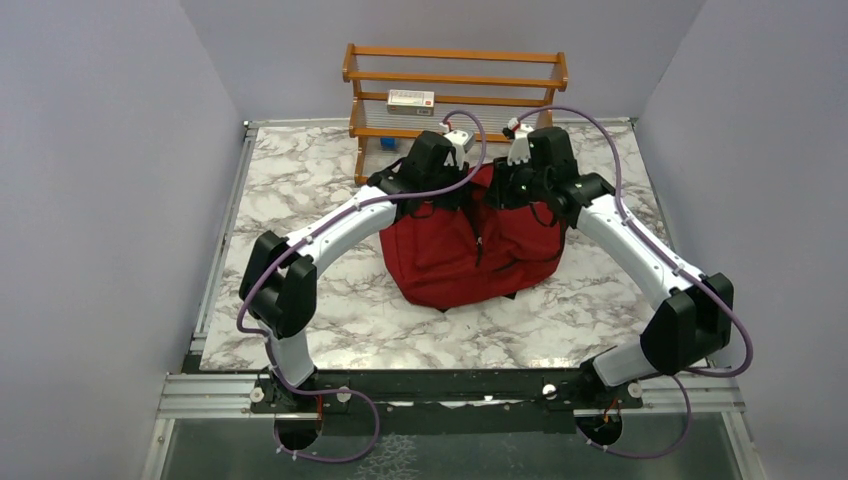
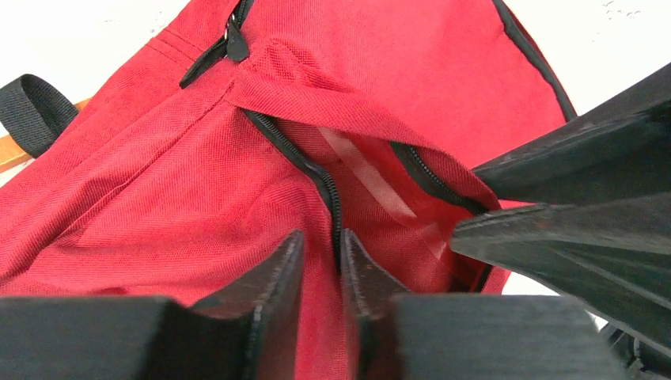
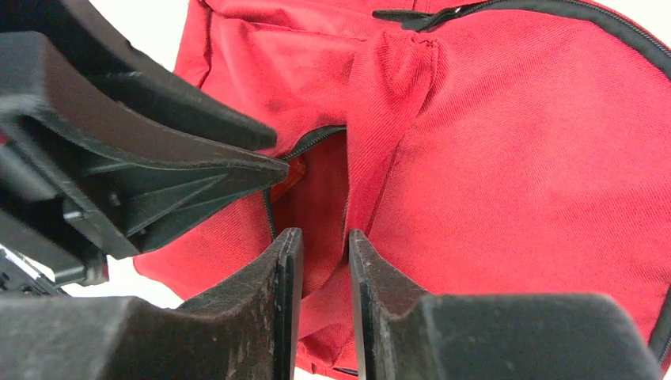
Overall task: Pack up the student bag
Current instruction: Adjust the student bag at the center of the board.
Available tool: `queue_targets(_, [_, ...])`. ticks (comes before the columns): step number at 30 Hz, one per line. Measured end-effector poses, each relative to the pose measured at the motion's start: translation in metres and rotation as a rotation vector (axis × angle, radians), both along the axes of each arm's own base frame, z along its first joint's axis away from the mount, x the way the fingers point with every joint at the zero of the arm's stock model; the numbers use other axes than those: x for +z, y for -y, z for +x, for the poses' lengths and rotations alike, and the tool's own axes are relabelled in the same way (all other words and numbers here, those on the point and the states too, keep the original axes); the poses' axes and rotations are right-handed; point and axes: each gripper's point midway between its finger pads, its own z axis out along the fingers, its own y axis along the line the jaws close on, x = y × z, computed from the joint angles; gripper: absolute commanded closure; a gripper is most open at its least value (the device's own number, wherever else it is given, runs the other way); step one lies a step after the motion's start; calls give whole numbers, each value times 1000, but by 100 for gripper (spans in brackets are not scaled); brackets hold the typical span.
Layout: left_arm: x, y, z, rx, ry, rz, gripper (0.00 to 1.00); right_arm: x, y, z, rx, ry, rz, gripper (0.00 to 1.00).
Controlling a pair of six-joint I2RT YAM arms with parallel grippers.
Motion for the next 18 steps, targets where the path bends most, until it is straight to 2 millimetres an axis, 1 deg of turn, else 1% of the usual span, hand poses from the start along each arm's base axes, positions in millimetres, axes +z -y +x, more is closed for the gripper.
queue_targets(3, [-2, -1, 0, 2, -1, 3, 58, 9, 2, -4, -9, 22, 15, 62])
queue_targets(5, [0, -2, -1, 4, 2, 3, 52, 21, 4, -8, -15, 54, 33, 61])
queue_targets(7, [5, -3, -2, 5, 8, -2, 48, 32, 7, -14, -22, 87, 50, 60])
queue_targets(9, [19, -5, -4, 5, 30, -20, 46, 42, 11, -19, -36, 113, 69, 59])
queue_targets(11, [34, -8, -7, 6, 55, -40, 44, 47, 14, -23, -51, 131, 81, 59])
queue_targets(13, [45, -13, -13, 6, 73, -55, 43, 45, 18, -28, -69, 135, 90, 59])
queue_targets(15, [56, -19, -21, 5, 93, -72, 42, 38, 21, -34, -81, 122, 89, 59])
queue_targets(16, [59, -22, -25, 5, 98, -76, 42, 34, 22, -36, -86, 111, 90, 59])
queue_targets(18, [58, -27, -32, 2, 98, -80, 42, 24, 24, -40, -90, 89, 87, 59])
